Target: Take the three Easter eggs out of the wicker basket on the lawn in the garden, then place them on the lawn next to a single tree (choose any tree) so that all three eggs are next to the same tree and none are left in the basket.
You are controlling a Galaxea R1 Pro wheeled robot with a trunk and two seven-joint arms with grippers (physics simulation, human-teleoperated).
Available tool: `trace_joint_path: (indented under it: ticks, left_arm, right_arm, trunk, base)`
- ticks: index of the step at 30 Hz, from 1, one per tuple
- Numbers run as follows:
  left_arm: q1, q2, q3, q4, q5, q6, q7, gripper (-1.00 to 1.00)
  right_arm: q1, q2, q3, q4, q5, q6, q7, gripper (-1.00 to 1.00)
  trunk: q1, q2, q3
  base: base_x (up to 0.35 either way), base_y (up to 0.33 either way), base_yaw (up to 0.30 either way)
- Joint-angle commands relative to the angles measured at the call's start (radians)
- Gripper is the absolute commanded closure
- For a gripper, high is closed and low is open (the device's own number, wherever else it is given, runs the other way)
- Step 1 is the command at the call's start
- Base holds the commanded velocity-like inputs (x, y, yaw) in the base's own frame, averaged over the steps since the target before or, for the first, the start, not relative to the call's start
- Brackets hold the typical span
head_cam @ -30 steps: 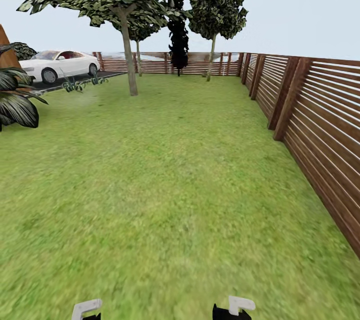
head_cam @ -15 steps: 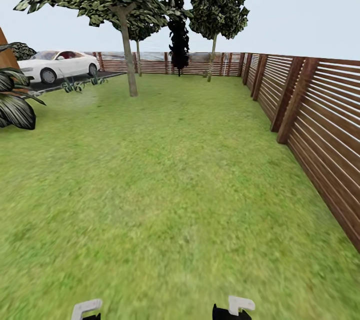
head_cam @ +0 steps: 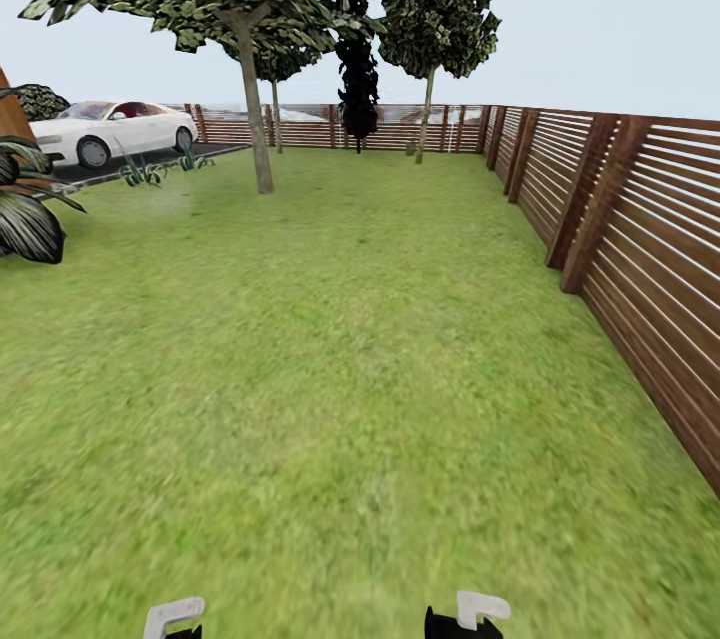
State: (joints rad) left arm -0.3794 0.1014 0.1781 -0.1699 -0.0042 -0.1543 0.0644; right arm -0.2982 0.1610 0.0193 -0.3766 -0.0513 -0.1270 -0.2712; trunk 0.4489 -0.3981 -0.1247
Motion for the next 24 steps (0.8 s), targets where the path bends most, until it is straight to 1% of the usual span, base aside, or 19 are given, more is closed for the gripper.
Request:
trace_joint_path:
  ticks: [1,24]
  left_arm:
    - [-0.001,0.0,0.003,0.001,0.0,-0.004,0.001,-1.0]
    - [-0.001,0.001,0.003,0.001,0.0,-0.004,0.001,-1.0]
  right_arm:
    - [-0.001,0.0,0.002,0.001,-0.005,-0.005,-0.003,-1.0]
    - [-0.001,0.0,0.002,0.005,-0.006,-0.004,-0.007,-1.0]
  trunk:
    - [0.001,-0.002,-0.002]
    - [0.001,-0.002,-0.002]
  base:
    - [0.302,0.0,0.0]
    - [0.302,0.003,0.0]
